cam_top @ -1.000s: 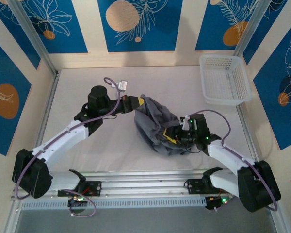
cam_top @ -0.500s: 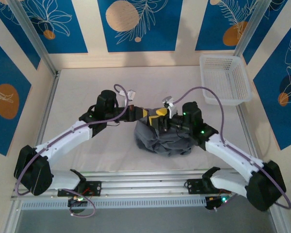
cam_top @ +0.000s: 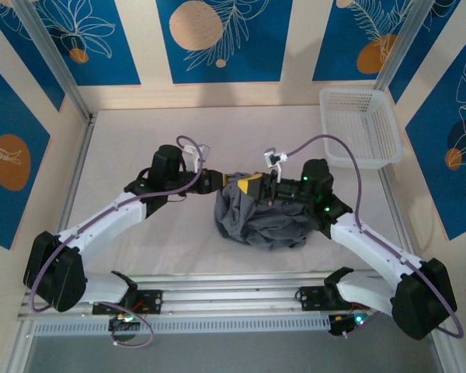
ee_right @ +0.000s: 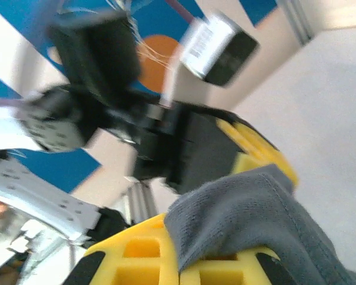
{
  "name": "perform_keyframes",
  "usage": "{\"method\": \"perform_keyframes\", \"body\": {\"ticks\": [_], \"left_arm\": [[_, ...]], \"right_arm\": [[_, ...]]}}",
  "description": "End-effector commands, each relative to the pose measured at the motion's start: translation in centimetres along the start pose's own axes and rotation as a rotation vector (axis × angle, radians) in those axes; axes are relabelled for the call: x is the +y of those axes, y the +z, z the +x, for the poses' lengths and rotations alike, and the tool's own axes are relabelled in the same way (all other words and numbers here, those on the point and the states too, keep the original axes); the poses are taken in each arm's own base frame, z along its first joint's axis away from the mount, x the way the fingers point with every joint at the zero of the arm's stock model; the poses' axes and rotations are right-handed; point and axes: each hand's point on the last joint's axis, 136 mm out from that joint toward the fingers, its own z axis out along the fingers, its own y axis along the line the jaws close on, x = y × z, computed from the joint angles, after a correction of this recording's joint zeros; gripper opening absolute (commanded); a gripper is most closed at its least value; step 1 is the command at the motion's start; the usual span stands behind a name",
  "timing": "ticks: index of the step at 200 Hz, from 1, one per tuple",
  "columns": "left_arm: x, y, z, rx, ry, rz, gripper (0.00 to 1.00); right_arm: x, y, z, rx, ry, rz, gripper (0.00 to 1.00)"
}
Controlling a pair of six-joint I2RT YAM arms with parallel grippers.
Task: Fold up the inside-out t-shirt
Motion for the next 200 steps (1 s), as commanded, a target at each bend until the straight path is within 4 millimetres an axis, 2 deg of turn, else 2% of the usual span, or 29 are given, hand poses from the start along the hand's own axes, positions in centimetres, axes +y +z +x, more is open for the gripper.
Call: {"method": "perform_keyframes", "body": {"ticks": [1, 27, 42, 61, 76, 92, 115, 124, 146, 171, 200], "left_arm": [[0.4, -2.0, -1.7, -0.073, 0.090, -0.010, 0.39], [-0.5, -3.5, -1.1, -0.059, 0.161, -0.018, 0.52], [-1.3, -4.5, -0.3, -0.074, 0.188, -0.015, 0.54], [-3.3, -5.1, 1.0, -0.080, 0.278, -0.048, 0.54], [-5.3, -4.7, 2.1, -0.071, 0.353, -0.059, 0.45], [-6.4, -3.7, 2.6, -0.059, 0.374, -0.074, 0.33], [-8.2, -1.4, 2.8, -0.036, 0.372, -0.004, 0.30], [-8.1, -0.5, 2.6, -0.026, 0.360, -0.008, 0.31], [-5.7, 0.9, 1.7, -0.013, 0.316, -0.144, 0.32], [-6.2, 2.4, 1.9, 0.028, 0.309, -0.094, 0.38], [-4.6, 3.5, 2.0, 0.044, 0.293, -0.156, 0.43]], "right_arm": [[2.7, -2.3, -2.4, -0.062, 0.085, -0.114, 0.00], [0.4, -3.2, -2.6, -0.092, 0.147, -0.052, 0.00], [-0.7, -3.3, -2.3, -0.088, 0.165, -0.007, 0.00], [-1.7, -3.2, -2.0, -0.079, 0.181, 0.036, 0.00], [-1.9, -3.1, -1.9, -0.069, 0.190, 0.037, 0.00], [-2.0, -2.9, -1.8, -0.056, 0.198, 0.037, 0.00], [-1.9, -2.8, -1.8, -0.053, 0.199, 0.037, 0.00], [-1.8, -2.7, -1.8, -0.054, 0.198, 0.040, 0.00], [-1.5, -2.7, -1.8, -0.049, 0.193, 0.041, 0.00], [-1.1, -2.6, -1.6, -0.041, 0.192, 0.035, 0.00], [-0.4, -2.3, -1.7, -0.035, 0.184, 0.018, 0.00]]}}
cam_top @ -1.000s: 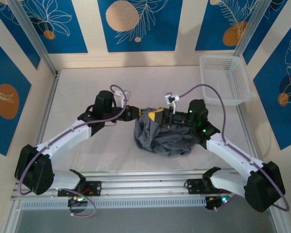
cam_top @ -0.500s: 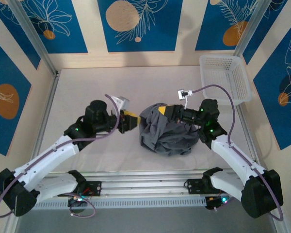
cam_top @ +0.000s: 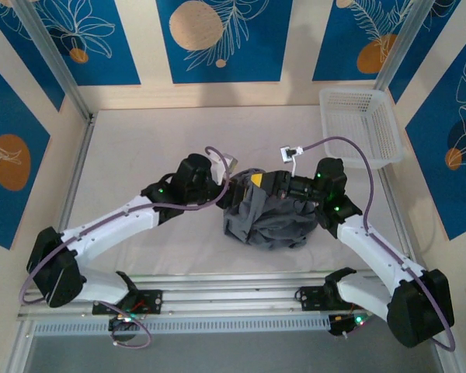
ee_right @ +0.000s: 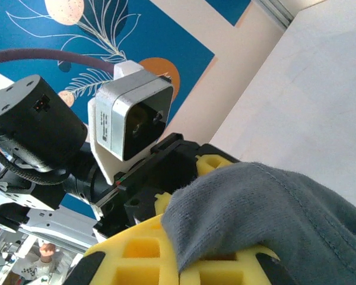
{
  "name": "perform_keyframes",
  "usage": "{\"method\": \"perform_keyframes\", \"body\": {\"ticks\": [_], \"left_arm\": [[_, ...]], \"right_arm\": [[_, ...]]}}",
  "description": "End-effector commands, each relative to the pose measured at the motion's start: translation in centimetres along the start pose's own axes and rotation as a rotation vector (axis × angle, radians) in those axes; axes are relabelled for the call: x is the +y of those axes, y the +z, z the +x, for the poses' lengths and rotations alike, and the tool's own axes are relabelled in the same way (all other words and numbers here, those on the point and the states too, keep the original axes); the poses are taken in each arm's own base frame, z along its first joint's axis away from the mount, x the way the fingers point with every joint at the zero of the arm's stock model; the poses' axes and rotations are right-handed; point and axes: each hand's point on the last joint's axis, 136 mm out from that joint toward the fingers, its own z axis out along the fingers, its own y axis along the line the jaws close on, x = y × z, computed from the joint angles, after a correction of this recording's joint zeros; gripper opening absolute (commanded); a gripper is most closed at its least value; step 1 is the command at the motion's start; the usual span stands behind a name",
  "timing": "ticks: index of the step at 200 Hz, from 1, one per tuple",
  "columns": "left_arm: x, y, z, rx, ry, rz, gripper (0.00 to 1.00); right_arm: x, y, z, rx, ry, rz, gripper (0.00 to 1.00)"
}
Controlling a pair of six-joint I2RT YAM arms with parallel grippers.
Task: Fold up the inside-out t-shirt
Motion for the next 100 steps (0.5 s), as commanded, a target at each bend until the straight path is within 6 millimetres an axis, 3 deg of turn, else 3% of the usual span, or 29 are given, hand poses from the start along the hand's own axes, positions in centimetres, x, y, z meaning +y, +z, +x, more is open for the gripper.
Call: {"method": "perform_keyframes", "body": {"ticks": [1, 22, 34, 46, 63, 82, 100], "left_arm": [[0.6, 0.5, -0.9, -0.008, -0.012, -0.046, 0.43], [1.7, 0.5, -0.8, -0.005, -0.020, -0.089, 0.45], [1.8, 0.5, -0.7, -0.001, -0.023, -0.079, 0.41], [1.2, 0.5, -0.7, 0.004, -0.015, -0.034, 0.31], [0.2, 0.3, -0.8, 0.011, -0.008, 0.030, 0.00], [-1.0, -1.2, -1.9, -0.016, -0.085, 0.117, 0.00], [-2.7, -3.4, -3.8, -0.013, -0.279, 0.263, 0.00]], "right_arm": [[2.1, -0.1, -0.9, -0.011, -0.057, -0.035, 0.00], [2.5, 0.0, -0.9, -0.005, -0.066, -0.047, 0.00], [2.6, -0.1, -0.9, -0.005, -0.069, -0.047, 0.00], [2.4, -0.1, -1.0, -0.008, -0.069, -0.042, 0.00], [1.9, -0.2, -1.2, -0.018, -0.062, -0.023, 0.00], [-0.6, -0.8, -1.2, -0.038, -0.055, 0.050, 0.00], [-4.9, -1.0, 0.2, 0.027, -0.073, 0.135, 0.00]]}}
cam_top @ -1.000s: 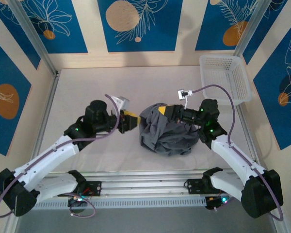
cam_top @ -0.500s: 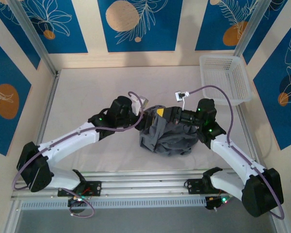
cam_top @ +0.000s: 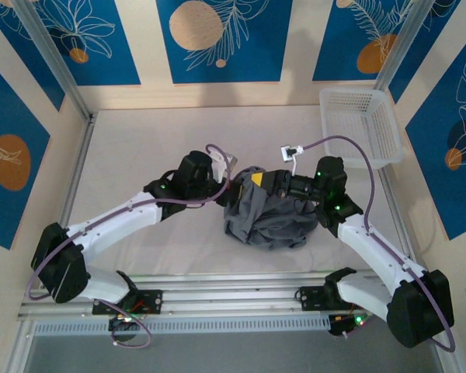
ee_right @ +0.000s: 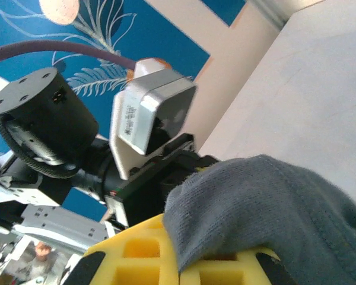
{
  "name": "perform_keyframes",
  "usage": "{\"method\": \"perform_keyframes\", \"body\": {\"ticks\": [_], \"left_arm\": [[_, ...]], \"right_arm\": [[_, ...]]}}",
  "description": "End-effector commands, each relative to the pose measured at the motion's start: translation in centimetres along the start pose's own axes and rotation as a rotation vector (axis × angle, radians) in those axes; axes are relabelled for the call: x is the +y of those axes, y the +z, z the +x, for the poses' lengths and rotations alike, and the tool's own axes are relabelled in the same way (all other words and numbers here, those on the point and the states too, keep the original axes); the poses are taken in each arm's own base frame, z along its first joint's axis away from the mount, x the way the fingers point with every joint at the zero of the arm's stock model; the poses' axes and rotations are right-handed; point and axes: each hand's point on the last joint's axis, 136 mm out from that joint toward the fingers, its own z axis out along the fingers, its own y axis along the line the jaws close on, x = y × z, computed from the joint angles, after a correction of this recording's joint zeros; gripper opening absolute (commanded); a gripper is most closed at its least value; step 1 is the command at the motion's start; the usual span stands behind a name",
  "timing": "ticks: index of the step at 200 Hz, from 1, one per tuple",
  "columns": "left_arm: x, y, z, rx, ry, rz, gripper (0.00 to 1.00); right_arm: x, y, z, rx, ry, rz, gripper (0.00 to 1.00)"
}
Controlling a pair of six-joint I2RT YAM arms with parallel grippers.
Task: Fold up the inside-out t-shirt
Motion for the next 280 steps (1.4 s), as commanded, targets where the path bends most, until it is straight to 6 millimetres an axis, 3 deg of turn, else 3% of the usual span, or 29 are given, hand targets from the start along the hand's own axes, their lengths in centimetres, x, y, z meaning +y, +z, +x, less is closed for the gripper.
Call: {"method": "perform_keyframes", "body": {"ticks": [1, 15, 37, 49, 62, 90, 120, 140, 160, 194, 226, 239, 253, 269, 280], "left_arm": [[-4.0, -3.7, -3.4, -0.033, -0.205, 0.242, 0.00], [-6.2, -4.9, -4.0, 0.018, -0.304, 0.358, 0.00], [-7.8, -6.2, -4.2, 0.060, -0.361, 0.424, 0.00], [-7.5, -6.7, -4.1, 0.057, -0.370, 0.400, 0.00], [-7.1, -7.0, -4.2, 0.043, -0.381, 0.384, 0.00], [-5.8, -7.1, -4.3, 0.023, -0.408, 0.349, 0.00], [-5.0, -6.6, -3.9, 0.035, -0.425, 0.345, 0.00], [-4.8, -6.3, -3.9, 0.041, -0.430, 0.345, 0.00], [-4.9, -6.3, -4.0, 0.034, -0.431, 0.351, 0.00], [-4.9, -6.7, -4.1, 0.025, -0.438, 0.344, 0.00], [-4.9, -7.1, -4.1, 0.013, -0.440, 0.335, 0.00], [-5.0, -7.2, -4.1, 0.007, -0.439, 0.336, 0.00], [-4.8, -7.2, -4.2, 0.004, -0.442, 0.332, 0.00], [-3.6, -7.6, -4.4, -0.010, -0.442, 0.301, 0.00], [-1.3, -7.9, -4.4, -0.025, -0.443, 0.234, 0.00]], "right_arm": [[-4.4, -0.4, 1.0, 0.049, -0.060, 0.104, 0.00], [-7.4, 0.0, 2.1, 0.137, -0.002, 0.143, 0.00], [-7.6, 0.5, 1.1, 0.178, 0.133, 0.045, 0.03], [-8.0, 0.4, 0.4, 0.142, 0.153, 0.073, 0.12], [-8.4, -0.2, 0.1, 0.108, 0.147, 0.143, 0.29], [-7.3, -2.3, 0.2, 0.035, 0.116, 0.259, 0.44], [-4.4, -4.9, 0.7, -0.089, -0.005, 0.324, 0.45], [-1.5, -4.0, 2.5, -0.062, -0.199, 0.259, 0.44], [-2.0, -2.8, 3.3, -0.031, -0.327, 0.311, 0.48], [-2.9, -0.2, 1.6, -0.052, -0.414, 0.311, 0.50], [-2.4, 3.1, 1.0, 0.009, -0.417, 0.246, 0.49], [-3.0, 3.9, 1.1, 0.024, -0.412, 0.249, 0.47], [-4.2, 4.0, 0.9, 0.030, -0.379, 0.290, 0.28], [-3.5, 3.4, 1.0, 0.059, -0.331, 0.263, 0.00], [-2.1, 2.6, 0.8, 0.073, -0.274, 0.214, 0.00]]}}
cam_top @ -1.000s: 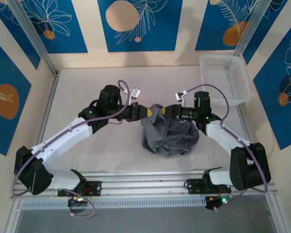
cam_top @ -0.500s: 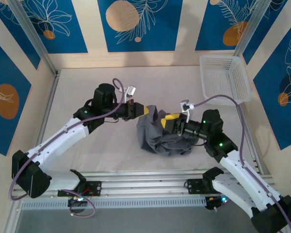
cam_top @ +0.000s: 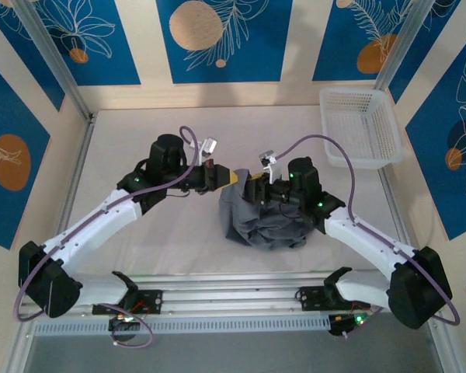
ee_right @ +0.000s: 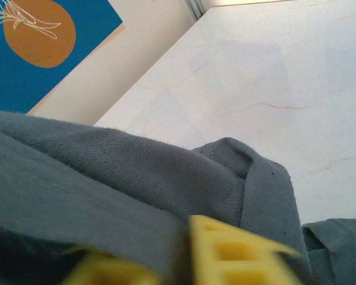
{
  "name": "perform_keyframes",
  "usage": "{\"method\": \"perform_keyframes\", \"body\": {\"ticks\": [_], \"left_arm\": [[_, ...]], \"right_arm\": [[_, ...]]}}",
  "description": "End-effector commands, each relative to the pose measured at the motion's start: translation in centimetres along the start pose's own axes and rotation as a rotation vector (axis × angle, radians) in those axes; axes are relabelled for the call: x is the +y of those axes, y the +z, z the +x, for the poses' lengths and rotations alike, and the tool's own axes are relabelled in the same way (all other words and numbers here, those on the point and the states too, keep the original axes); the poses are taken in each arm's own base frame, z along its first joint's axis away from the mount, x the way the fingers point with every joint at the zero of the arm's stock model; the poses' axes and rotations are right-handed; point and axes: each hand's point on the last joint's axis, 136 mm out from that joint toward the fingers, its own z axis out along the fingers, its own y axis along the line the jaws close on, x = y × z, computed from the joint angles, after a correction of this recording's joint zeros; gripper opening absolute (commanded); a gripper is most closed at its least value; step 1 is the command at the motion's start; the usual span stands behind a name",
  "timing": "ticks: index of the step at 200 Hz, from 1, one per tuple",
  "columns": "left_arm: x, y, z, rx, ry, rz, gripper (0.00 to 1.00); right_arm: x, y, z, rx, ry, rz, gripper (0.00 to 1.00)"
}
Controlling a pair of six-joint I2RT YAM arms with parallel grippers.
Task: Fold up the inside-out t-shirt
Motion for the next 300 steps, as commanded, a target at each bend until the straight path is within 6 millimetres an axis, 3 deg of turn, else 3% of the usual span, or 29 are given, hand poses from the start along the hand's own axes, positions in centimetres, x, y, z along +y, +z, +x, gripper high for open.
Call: {"method": "perform_keyframes", "body": {"ticks": [1, 17, 27, 35, 56, 66, 93, 115, 127, 147, 192, 224, 256, 271, 300], "left_arm": [[2.2, -2.4, -1.7, -0.069, 0.011, -0.075, 0.00], [6.8, -3.6, -3.5, -0.123, 0.000, -0.190, 0.00], [8.6, -3.1, -4.3, -0.118, 0.022, -0.210, 0.00], [8.8, -2.1, -4.6, -0.088, 0.031, -0.170, 0.00], [7.2, -0.5, -5.7, -0.078, 0.056, -0.027, 0.00], [6.8, -0.8, -6.2, -0.102, 0.081, -0.034, 0.06], [6.7, -3.2, -5.5, -0.131, 0.200, -0.175, 0.42], [7.1, -5.9, -3.6, -0.161, 0.341, -0.332, 0.55], [7.0, -6.3, -1.9, -0.155, 0.482, -0.428, 0.59], [6.2, -4.5, 0.9, -0.092, 0.650, -0.480, 0.62], [6.5, 1.3, 2.7, 0.034, 0.773, -0.420, 0.63], [8.3, 2.8, 0.4, -0.050, 0.784, -0.531, 0.63], [5.9, 4.6, 0.5, -0.058, 0.815, -0.374, 0.68], [5.9, 5.5, 0.8, -0.046, 0.835, -0.354, 0.70], [5.2, 5.4, -0.3, -0.142, 0.845, -0.358, 0.71]], "right_arm": [[2.1, -2.1, -2.5, -0.017, 0.052, -0.091, 0.00], [4.9, -4.7, -3.9, -0.008, 0.172, -0.283, 0.00], [6.7, -6.0, -4.6, 0.005, 0.221, -0.405, 0.00], [8.2, -6.6, -5.0, 0.022, 0.235, -0.474, 0.00], [9.8, -6.9, -5.4, 0.071, 0.259, -0.523, 0.00], [9.8, -6.9, -5.7, 0.071, 0.275, -0.519, 0.00], [8.2, -5.9, -5.9, 0.069, 0.336, -0.461, 0.00], [7.0, -5.1, -5.6, 0.097, 0.384, -0.437, 0.00], [6.8, -4.9, -5.5, 0.104, 0.392, -0.439, 0.00], [7.0, -4.6, -5.5, 0.116, 0.377, -0.455, 0.00], [8.0, -5.1, -5.3, 0.143, 0.356, -0.471, 0.00], [8.4, -5.3, -5.1, 0.145, 0.355, -0.471, 0.00], [8.8, -5.4, -5.0, 0.145, 0.346, -0.477, 0.00], [8.7, -5.4, -5.1, 0.144, 0.350, -0.475, 0.00], [8.5, -5.2, -5.0, 0.140, 0.357, -0.469, 0.00]]}}
